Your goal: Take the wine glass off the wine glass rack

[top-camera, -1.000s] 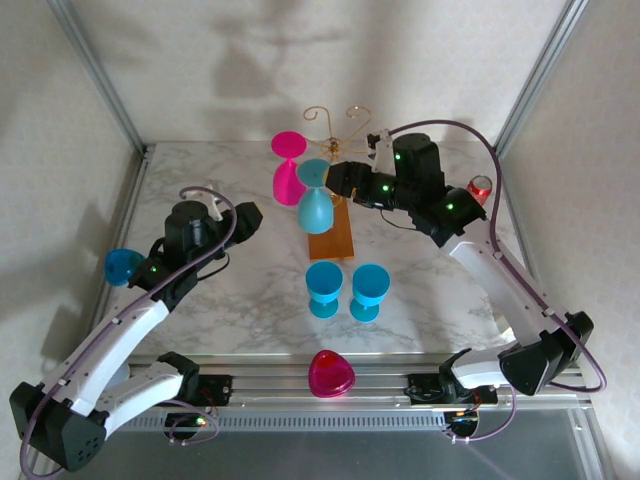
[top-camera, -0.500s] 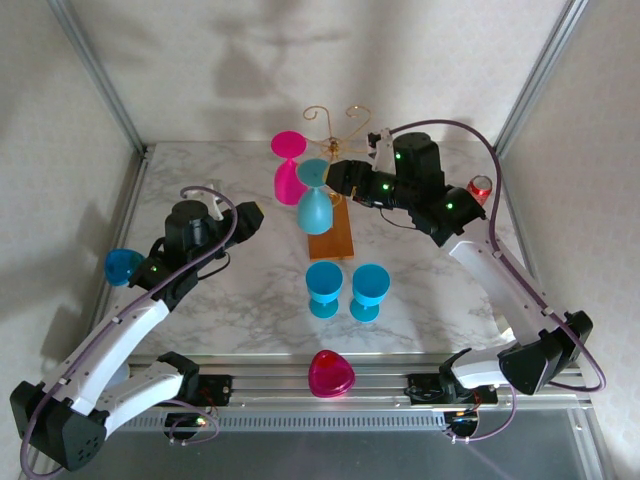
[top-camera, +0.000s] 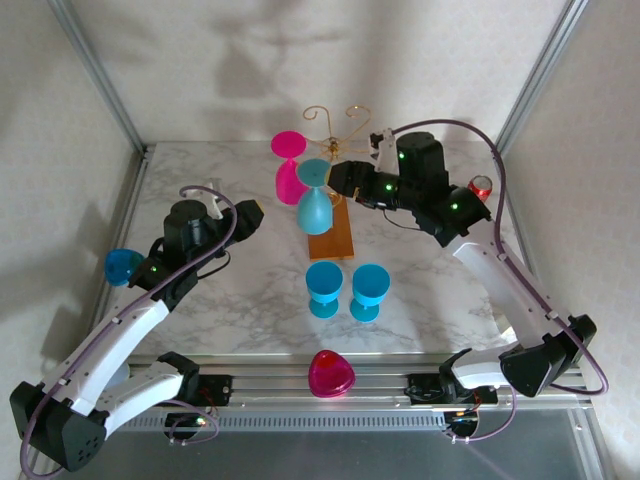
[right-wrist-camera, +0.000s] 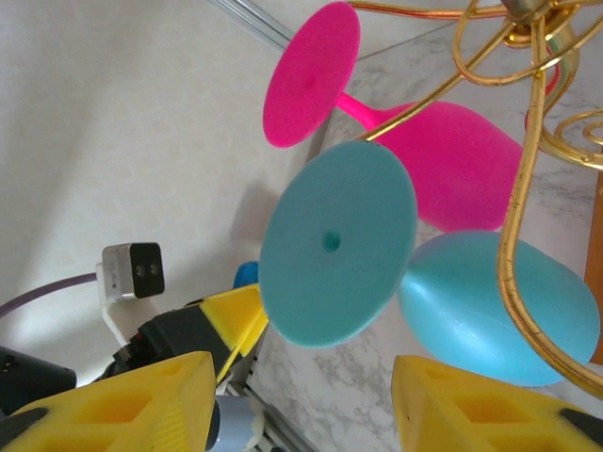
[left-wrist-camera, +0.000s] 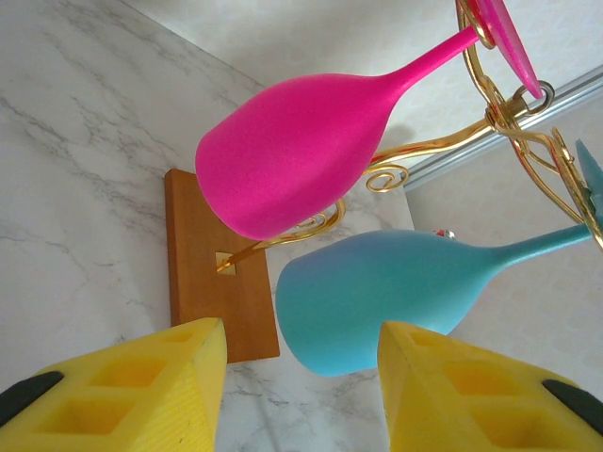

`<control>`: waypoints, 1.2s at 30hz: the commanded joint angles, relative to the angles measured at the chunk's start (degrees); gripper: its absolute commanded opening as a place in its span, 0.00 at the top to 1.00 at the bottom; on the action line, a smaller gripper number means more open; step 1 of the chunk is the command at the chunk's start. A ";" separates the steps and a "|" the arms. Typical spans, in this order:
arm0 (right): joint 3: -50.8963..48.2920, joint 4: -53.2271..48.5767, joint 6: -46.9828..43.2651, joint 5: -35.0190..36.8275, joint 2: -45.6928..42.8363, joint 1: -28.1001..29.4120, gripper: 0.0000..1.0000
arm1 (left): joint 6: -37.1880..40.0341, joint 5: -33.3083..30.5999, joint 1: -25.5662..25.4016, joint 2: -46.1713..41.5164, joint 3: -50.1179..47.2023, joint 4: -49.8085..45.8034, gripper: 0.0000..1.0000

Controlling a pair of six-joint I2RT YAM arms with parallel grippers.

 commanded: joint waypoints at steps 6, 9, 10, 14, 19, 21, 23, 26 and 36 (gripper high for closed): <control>8.91 -4.42 -1.87 -1.93 0.02 -0.35 0.48 | 0.07 0.39 0.55 -1.34 0.07 1.06 0.54; 13.55 -8.31 -4.30 -1.67 2.37 -0.32 0.47 | -0.10 0.21 0.57 -1.67 -0.05 1.18 0.54; 15.17 -9.56 -5.12 -1.67 3.30 -0.32 0.47 | -0.20 0.08 0.60 -1.76 -0.10 1.20 0.54; 22.12 -14.40 -8.72 -1.70 8.19 -0.38 0.47 | -0.29 -0.31 0.55 -2.04 -0.09 1.18 0.54; 27.12 -18.48 -12.18 -0.02 12.91 -0.74 0.46 | -0.33 -0.80 0.55 -2.21 0.08 1.01 0.54; 27.83 -19.26 -13.18 0.08 14.10 -1.12 0.45 | -0.21 -1.09 0.55 -2.25 0.16 0.77 0.54; 28.19 -19.63 -13.52 -0.30 14.88 -1.51 0.45 | -0.20 -1.37 0.55 -2.31 0.17 0.68 0.54; 28.36 -19.89 -14.00 -0.33 15.64 -2.01 0.45 | -0.26 -1.46 0.64 -2.22 0.08 0.83 0.54; 29.99 -21.57 -15.58 -0.02 17.59 -2.56 0.43 | -0.64 -1.46 0.62 -2.23 -0.40 1.09 0.54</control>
